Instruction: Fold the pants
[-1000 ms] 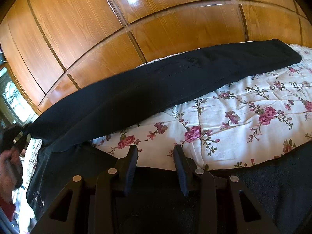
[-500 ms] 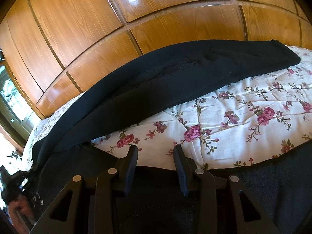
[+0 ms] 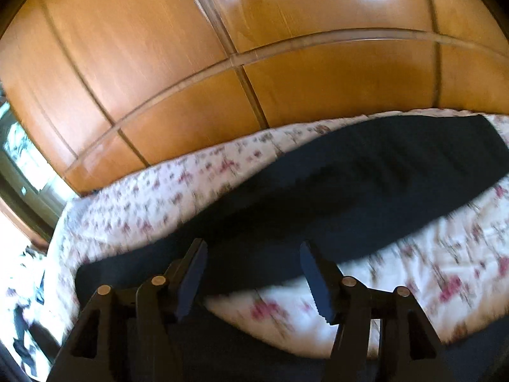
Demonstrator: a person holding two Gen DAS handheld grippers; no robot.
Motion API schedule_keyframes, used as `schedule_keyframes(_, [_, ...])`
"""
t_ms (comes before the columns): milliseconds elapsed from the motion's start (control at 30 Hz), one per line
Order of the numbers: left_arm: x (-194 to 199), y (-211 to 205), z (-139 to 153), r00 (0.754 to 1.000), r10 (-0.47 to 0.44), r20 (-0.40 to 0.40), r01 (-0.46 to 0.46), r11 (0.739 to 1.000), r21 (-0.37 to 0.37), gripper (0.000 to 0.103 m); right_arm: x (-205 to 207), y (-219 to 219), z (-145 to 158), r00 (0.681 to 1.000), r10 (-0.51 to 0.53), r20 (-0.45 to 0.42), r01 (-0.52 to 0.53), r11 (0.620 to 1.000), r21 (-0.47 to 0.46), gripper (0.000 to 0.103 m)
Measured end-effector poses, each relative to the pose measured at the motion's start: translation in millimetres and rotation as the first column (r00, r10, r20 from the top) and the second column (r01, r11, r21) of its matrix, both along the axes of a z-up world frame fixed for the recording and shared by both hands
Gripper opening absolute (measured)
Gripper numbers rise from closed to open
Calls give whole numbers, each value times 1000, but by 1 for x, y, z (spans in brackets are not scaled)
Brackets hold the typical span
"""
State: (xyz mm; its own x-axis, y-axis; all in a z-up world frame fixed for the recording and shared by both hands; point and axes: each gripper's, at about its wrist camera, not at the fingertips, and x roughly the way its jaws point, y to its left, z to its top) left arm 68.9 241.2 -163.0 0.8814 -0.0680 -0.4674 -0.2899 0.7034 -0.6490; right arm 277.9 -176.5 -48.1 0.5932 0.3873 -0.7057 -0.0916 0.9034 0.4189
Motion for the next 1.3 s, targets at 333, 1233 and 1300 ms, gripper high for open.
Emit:
schedule_keyframes(333, [-1,0,0,1000,-3,9,3,1000,5,8,84,10,-29,952,-185,-244,200,979,38,62])
schedule_keyframes(1233, [-56,66,70,965,-20,263,107,942,-318,7,-117,-31,70,981,-31,190,18,997,71,11])
schedule_keyframes(1300, [-63,73,69,965,-1,263,99,928,-358,7,-138,-27,69,978,-21,207,10,998,56,11])
